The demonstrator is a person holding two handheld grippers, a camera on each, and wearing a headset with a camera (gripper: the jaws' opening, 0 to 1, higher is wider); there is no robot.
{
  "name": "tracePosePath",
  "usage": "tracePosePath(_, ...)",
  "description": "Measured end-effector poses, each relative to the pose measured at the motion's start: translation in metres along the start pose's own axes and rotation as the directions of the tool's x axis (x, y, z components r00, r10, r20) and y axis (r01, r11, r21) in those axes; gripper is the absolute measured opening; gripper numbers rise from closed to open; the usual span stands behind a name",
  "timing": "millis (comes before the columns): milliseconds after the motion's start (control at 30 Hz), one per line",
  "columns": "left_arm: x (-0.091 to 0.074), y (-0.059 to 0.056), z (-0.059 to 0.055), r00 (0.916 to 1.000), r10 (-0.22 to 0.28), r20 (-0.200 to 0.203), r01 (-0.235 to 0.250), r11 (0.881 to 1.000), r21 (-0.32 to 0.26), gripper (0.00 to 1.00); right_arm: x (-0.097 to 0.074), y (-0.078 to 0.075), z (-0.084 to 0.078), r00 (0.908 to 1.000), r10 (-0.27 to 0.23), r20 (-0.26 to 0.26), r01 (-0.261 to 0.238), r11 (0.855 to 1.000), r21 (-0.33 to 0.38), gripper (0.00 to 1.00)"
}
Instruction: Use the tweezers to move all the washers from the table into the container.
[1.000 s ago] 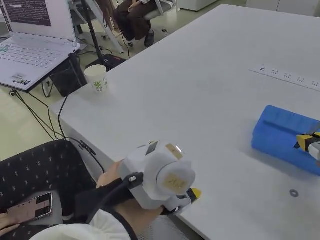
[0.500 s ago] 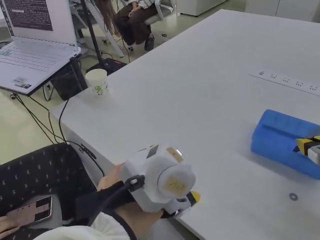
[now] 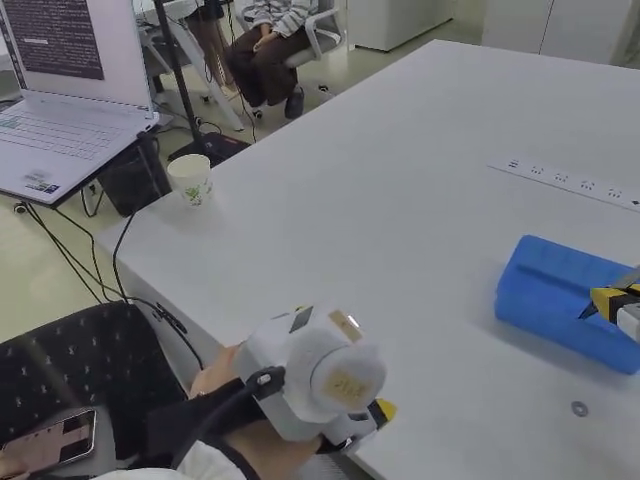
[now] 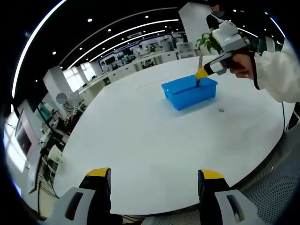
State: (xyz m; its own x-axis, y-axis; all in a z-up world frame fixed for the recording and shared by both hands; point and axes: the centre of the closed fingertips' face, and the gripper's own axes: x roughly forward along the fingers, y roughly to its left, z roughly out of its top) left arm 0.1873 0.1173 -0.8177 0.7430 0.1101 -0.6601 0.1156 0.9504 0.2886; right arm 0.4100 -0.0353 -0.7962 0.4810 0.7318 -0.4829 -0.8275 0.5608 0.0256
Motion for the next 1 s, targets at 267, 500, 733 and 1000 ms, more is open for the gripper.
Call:
tracePosePath(267, -0.001, 0.0, 0.0, 1.0, 0.002, 0.002, -0.002, 1.0, 0.0, 0.77, -0.023, 0.016, 0.013, 0.9988, 0.022, 0.044, -0.021, 1.0, -0.018, 0.03)
tracePosePath(500, -0.001, 0.0, 0.0, 1.0, 0.002, 0.003, -0.002, 1.0, 0.001, 0.77, -0.038, 0.025, 0.02, 0.9961, 0.048, 0.074, -0.047, 0.999, -0.016, 0.03)
tracePosePath(733, -0.001, 0.001, 0.0, 1.0, 0.001, 0.003, -0.001, 1.0, 0.001, 0.77, -0.053, 0.037, 0.009, 0.997, 0.061, 0.047, -0.061, 0.998, -0.004, 0.03)
tracePosePath(1000, -0.001, 0.001, 0.0, 1.0, 0.003, 0.005, -0.003, 1.0, 0.001, 0.77, -0.063, 0.043, -0.004, 0.9974, 0.069, 0.018, -0.069, 0.998, -0.002, 0.03)
